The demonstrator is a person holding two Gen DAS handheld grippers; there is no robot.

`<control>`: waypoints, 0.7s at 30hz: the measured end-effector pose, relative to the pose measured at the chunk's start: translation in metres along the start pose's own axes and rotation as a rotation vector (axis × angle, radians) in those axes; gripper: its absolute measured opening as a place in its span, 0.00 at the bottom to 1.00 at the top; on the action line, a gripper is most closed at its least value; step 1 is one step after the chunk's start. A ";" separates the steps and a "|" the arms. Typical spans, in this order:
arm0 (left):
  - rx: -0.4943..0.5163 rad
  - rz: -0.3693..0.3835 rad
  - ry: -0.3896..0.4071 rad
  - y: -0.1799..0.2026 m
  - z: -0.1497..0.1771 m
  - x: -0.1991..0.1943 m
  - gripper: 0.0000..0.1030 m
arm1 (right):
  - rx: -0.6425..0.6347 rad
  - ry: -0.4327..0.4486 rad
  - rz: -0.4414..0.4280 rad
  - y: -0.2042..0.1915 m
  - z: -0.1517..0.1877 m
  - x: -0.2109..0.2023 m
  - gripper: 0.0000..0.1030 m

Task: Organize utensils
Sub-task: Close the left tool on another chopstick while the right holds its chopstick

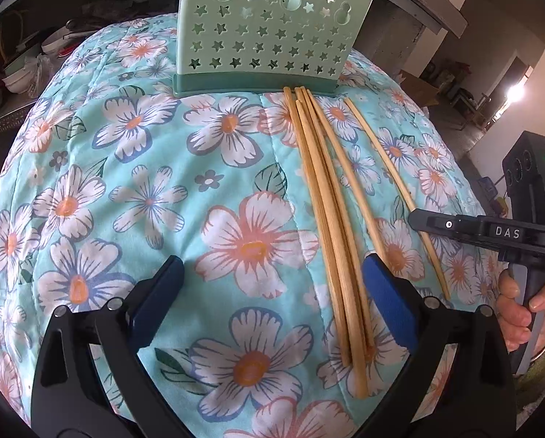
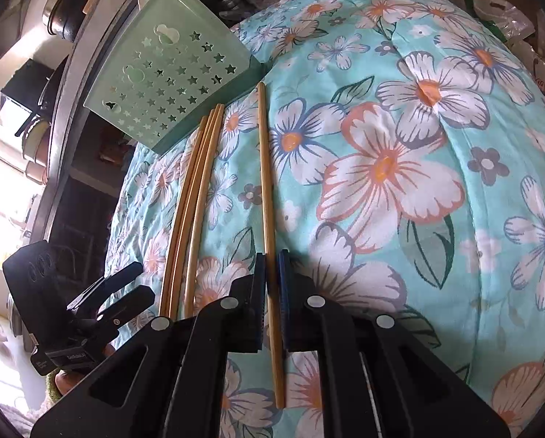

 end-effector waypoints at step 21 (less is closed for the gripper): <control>0.228 -0.073 0.021 0.061 -0.005 0.018 0.16 | 0.005 0.021 -0.068 0.014 0.008 -0.005 0.06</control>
Point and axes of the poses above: each gripper's, at about its wrist camera, not at the fingertips, and x roughly the way its jaws point, y to its right, z to its underside, the point moved 1 cm from there along x, roughly the way its jaws point, and after that the axes turned 13 degrees about -x, right-handed, at the moved point
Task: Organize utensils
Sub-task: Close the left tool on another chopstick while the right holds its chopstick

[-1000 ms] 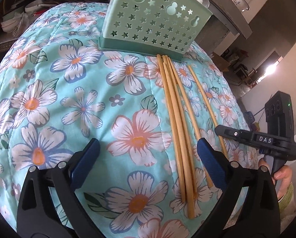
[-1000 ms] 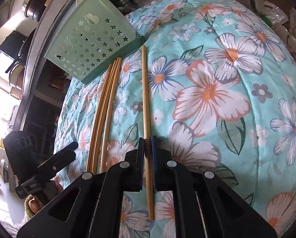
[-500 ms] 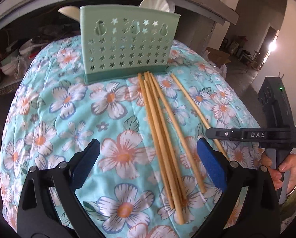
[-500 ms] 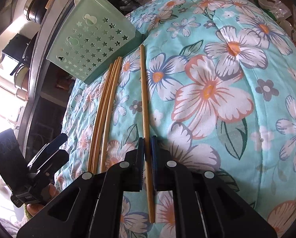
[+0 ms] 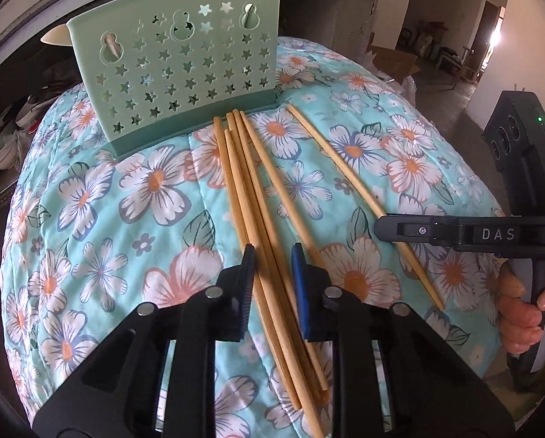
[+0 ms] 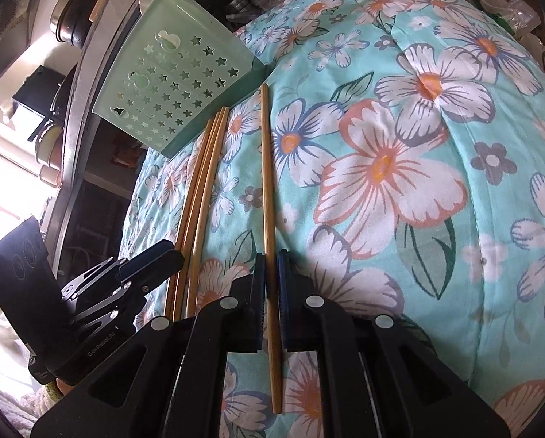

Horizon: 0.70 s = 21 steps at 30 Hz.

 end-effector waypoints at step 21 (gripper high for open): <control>-0.170 0.129 0.023 -0.023 -0.008 -0.027 0.04 | 0.001 0.001 -0.012 0.003 0.000 -0.002 0.06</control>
Point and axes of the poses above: each gripper's, at about its wrist camera, not at the fingertips, and x roughly the way its jaws point, y to its right, z to its underside, the point moved 1 cm from there along x, roughly the way its jaws point, and after that the axes turned 13 degrees about -x, right-handed, at the moved point
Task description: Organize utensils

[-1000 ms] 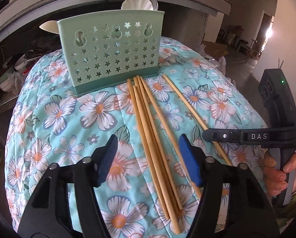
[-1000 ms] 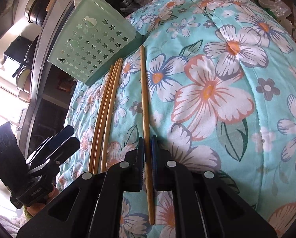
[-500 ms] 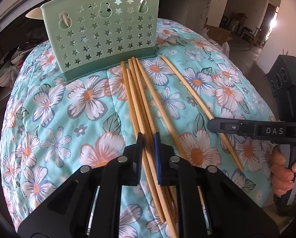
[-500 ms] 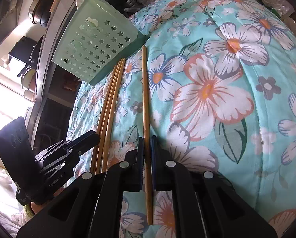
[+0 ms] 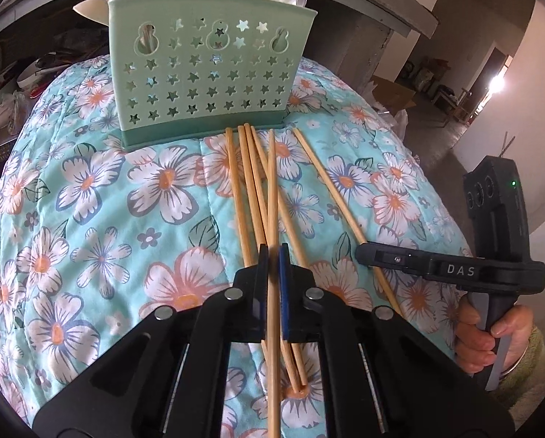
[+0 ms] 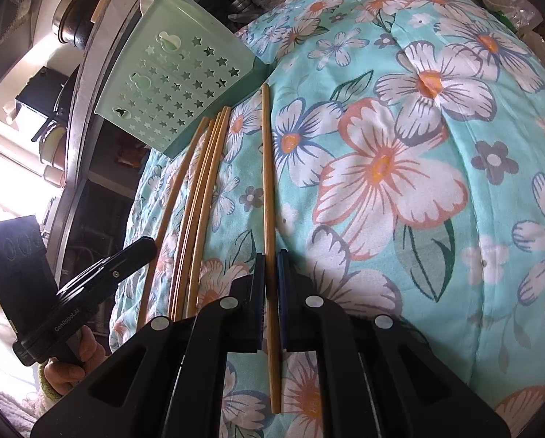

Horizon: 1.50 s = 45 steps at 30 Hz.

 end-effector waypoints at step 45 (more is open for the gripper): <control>-0.335 -0.024 -0.004 -0.110 0.011 -0.007 0.17 | -0.061 -0.104 0.121 -0.058 -0.012 0.025 0.53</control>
Point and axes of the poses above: each gripper's, at about its wrist camera, not at the fingertips, and x roughly the way its jaws point, y to its right, z to its underside, the point moved 1 cm from there along x, roughly the way its jaws point, and after that the axes turned 13 degrees about -x, right-handed, at the moved point
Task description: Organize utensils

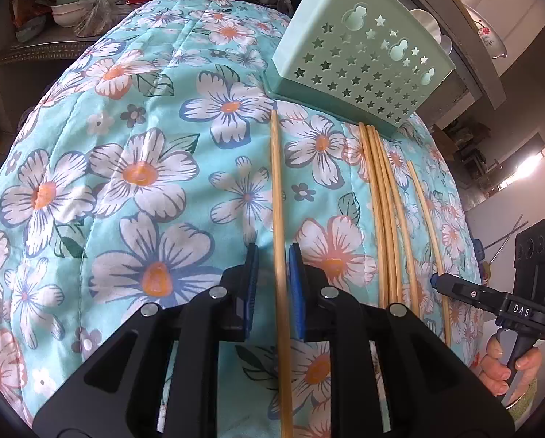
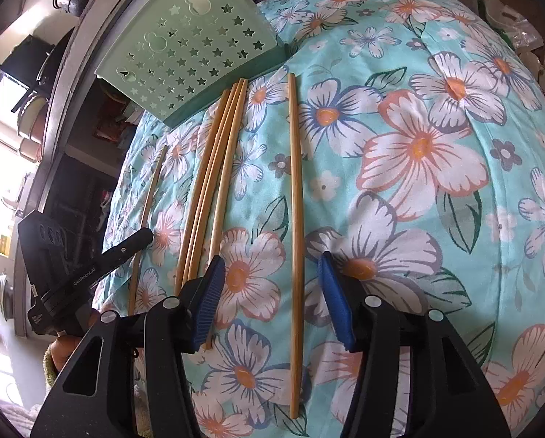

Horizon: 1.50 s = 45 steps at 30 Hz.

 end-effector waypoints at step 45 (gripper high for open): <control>0.095 -0.112 -0.092 0.036 -0.076 0.043 0.23 | -0.198 -0.014 0.199 0.009 -0.078 0.010 0.28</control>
Point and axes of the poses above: each gripper's, at about its wrist camera, not at the fingertips, and x roughly the way its jaws point, y to its right, z to its underside, the point moved 1 cm from there along x, roughly the way its jaws point, and after that the axes turned 13 degrees about -x, right-handed, at the moved point
